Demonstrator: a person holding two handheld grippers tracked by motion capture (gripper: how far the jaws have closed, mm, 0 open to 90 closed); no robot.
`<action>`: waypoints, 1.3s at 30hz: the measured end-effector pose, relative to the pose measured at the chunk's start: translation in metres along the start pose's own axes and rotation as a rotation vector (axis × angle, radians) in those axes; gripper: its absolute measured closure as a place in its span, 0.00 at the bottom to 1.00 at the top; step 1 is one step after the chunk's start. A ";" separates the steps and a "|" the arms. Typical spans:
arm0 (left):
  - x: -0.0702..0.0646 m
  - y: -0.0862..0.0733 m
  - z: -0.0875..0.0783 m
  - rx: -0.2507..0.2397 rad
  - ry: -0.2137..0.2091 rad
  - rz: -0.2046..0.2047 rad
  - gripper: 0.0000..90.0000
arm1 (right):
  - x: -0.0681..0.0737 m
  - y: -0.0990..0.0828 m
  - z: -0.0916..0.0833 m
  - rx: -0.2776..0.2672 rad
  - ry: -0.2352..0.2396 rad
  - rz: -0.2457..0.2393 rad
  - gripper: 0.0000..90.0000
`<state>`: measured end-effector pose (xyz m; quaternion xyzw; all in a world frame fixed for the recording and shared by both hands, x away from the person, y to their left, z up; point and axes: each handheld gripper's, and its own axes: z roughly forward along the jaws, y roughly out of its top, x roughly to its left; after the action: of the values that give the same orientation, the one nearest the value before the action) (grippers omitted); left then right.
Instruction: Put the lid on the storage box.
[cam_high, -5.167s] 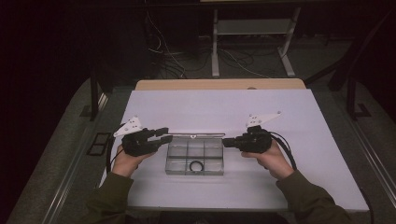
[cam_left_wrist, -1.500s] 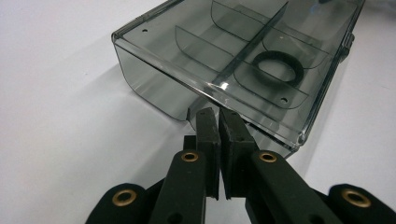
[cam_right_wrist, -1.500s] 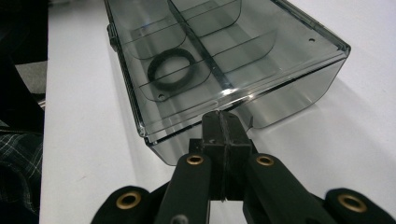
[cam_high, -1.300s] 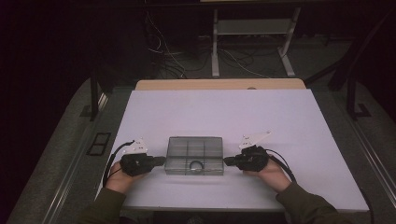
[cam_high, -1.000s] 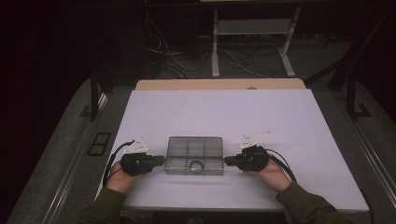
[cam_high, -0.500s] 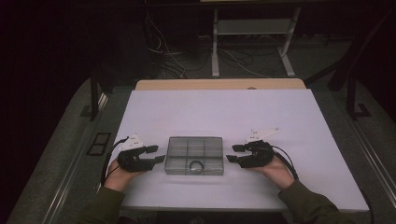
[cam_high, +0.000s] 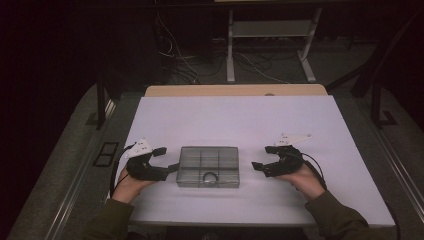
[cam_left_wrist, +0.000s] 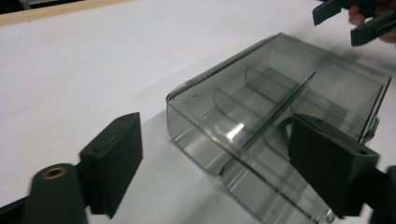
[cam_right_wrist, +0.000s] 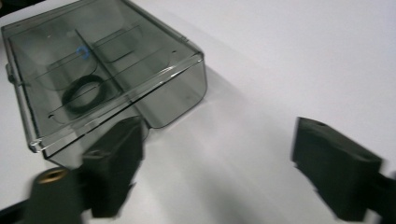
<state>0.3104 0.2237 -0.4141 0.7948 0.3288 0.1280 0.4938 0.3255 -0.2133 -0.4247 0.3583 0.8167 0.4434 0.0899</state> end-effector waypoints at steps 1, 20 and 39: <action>-0.001 0.001 0.001 -0.007 -0.003 -0.007 0.15 | -0.001 0.000 -0.001 -0.001 -0.007 0.000 0.13; -0.022 0.010 0.020 -0.025 -0.036 0.010 0.00 | -0.011 -0.023 -0.037 -0.103 -0.042 -0.011 0.01; -0.025 0.011 0.028 -0.013 -0.038 0.048 0.00 | -0.024 -0.055 -0.072 -0.138 -0.105 0.029 0.01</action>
<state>0.3108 0.1845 -0.4154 0.8016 0.2994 0.1269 0.5017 0.2820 -0.2961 -0.4294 0.3856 0.7732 0.4803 0.1505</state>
